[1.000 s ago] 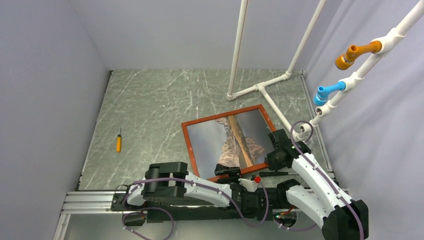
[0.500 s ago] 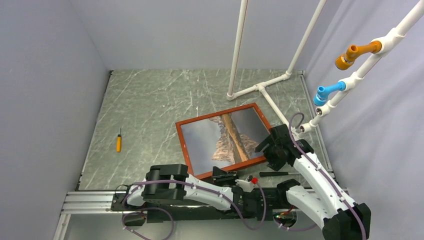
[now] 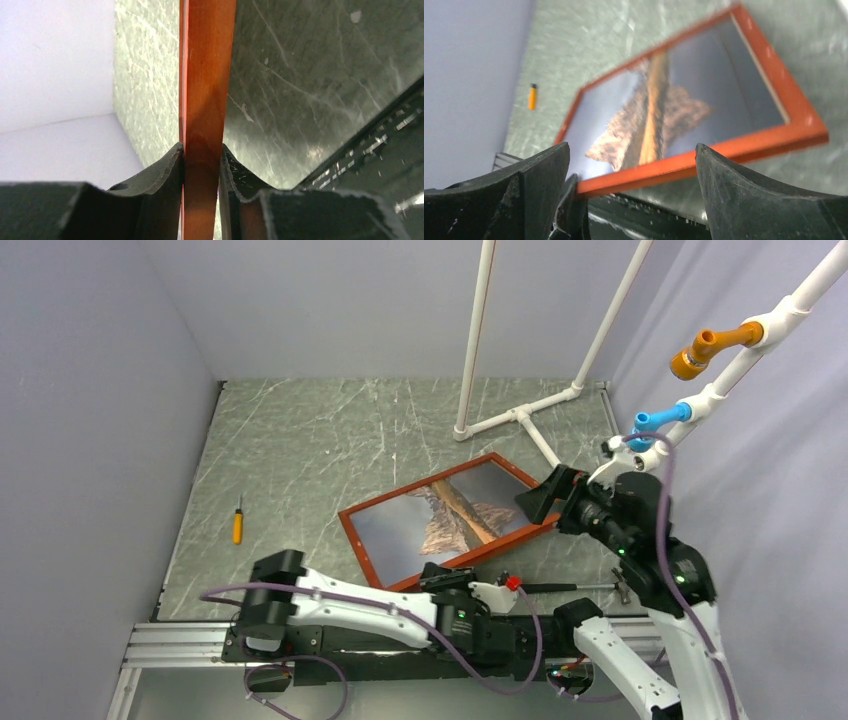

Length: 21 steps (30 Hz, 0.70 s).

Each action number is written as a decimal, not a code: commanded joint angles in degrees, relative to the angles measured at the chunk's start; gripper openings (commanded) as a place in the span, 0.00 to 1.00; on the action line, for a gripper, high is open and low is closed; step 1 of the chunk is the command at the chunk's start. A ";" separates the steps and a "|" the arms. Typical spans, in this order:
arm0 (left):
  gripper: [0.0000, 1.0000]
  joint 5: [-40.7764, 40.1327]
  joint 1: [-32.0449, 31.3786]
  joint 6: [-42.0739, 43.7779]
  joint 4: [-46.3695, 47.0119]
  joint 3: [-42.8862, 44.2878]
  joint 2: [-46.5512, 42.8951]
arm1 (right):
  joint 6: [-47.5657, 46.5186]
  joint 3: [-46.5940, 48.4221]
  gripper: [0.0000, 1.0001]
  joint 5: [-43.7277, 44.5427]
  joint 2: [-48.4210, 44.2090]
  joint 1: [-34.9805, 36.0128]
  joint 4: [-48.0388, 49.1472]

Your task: Take the photo out of the frame

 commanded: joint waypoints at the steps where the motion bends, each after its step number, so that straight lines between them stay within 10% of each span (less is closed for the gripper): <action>1: 0.00 8.91 -0.71 9.04 2.04 4.40 -12.15 | -10.70 13.45 0.96 -5.29 2.41 0.14 -0.75; 21: 0.00 39.29 21.68 30.02 10.39 5.75 -33.14 | -13.23 17.45 0.94 0.37 4.80 0.07 -1.97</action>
